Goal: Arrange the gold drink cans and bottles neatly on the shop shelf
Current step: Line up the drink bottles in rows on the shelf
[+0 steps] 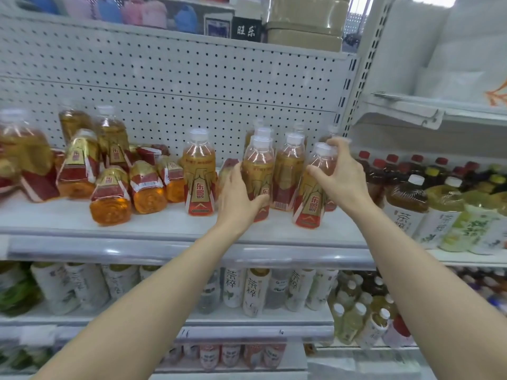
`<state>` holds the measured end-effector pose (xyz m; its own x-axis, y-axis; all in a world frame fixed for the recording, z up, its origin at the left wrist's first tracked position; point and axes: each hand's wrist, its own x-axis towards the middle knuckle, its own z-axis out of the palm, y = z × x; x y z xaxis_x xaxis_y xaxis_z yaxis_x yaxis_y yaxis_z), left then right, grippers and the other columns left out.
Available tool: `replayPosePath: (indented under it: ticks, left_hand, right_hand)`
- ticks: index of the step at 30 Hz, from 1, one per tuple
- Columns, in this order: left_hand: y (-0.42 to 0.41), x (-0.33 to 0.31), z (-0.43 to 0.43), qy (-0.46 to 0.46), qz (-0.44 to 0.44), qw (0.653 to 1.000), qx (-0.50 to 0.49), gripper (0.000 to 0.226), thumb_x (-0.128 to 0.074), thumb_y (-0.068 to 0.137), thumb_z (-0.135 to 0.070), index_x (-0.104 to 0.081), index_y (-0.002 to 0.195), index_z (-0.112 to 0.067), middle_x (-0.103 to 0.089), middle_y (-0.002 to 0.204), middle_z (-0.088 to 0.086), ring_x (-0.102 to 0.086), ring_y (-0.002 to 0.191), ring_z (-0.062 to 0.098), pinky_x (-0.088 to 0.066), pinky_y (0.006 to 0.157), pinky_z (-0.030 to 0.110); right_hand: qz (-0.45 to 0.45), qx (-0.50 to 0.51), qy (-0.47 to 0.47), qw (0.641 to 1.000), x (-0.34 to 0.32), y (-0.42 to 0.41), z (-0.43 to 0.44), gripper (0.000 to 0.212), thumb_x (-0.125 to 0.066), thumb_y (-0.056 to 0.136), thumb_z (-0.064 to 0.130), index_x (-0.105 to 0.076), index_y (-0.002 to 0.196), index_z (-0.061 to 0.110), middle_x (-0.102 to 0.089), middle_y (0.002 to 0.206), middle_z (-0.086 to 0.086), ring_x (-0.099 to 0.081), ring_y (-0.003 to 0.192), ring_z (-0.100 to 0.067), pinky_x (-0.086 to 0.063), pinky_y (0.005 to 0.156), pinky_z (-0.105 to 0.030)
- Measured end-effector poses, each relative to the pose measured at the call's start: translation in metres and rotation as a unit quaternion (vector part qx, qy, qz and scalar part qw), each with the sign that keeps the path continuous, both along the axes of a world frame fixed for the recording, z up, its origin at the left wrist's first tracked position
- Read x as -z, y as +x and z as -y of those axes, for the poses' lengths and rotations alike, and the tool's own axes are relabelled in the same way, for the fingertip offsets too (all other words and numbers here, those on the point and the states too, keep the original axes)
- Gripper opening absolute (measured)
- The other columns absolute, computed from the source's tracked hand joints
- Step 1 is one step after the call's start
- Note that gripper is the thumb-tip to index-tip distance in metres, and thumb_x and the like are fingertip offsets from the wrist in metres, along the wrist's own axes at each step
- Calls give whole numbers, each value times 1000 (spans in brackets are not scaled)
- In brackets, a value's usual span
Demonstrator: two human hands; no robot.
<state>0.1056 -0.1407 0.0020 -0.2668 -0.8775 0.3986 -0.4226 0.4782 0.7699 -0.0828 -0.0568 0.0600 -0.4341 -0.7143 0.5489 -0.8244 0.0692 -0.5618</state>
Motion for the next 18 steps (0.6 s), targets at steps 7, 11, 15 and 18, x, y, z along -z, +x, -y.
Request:
replayPosePath:
  ticks: [7,11,15,18]
  left_hand:
    - [-6,-5,8,11,-13,1000,14,64,-77,82,-29,-42,134,-18,-59,126,-2,-56,116,21,-47,98,41]
    - [-6,-2,5,17,-11,1000,18,64,-77,81,-33,-42,133,-21,-60,125,-4,-57,117,20,-48,99,42]
    - [-4,-1,4,17,-13,1000,21,69,-78,80,-35,-40,137,-22,-59,127,-4,-55,120,19,-47,100,41]
    - [-1,-3,4,16,5,999,29,74,-78,81,-35,-37,141,-21,-58,131,-2,-54,123,21,-47,102,43]
  right_hand:
    - [-55,22,0,998,4,-4,10,62,-70,89,39,-35,138,25,-61,129,-7,-60,113,-29,-49,98,-51]
    - [-58,34,9,998,4,-4,15,64,-70,90,37,-35,142,23,-53,140,-8,-54,124,-31,-45,103,-51]
    - [-66,43,27,997,4,-5,16,66,-68,91,40,-31,144,25,-49,144,-9,-52,126,-34,-43,102,-52]
    - [-92,55,48,993,2,-4,15,65,-65,92,42,-30,144,23,-49,142,-11,-55,121,-36,-47,95,-50]
